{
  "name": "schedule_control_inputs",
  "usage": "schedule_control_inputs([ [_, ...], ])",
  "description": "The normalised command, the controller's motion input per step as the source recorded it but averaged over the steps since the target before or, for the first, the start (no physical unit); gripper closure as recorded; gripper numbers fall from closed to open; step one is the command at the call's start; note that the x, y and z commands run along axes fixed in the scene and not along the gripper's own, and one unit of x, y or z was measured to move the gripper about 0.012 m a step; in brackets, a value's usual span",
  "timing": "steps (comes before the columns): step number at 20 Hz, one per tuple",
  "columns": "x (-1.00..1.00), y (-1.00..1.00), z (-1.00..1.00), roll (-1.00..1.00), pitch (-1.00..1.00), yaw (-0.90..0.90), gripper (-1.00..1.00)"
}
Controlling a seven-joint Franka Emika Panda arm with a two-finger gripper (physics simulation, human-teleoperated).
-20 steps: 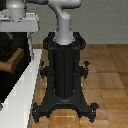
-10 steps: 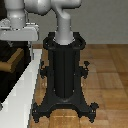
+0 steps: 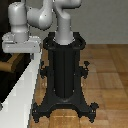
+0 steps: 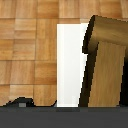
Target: Open the door by pressing down and pulling on the handle.
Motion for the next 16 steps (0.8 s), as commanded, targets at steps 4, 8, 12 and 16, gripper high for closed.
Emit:
schedule_control_inputs([
  [4,0.00,0.00,0.00,0.00,0.00,0.00,1.00],
  [8,0.00,0.00,0.00,0.00,0.00,0.00,1.00],
  [12,0.00,0.00,-0.25,0.00,-0.04,0.00,1.00],
  [16,0.00,0.00,-0.50,0.00,-0.11,0.00,1.00],
])
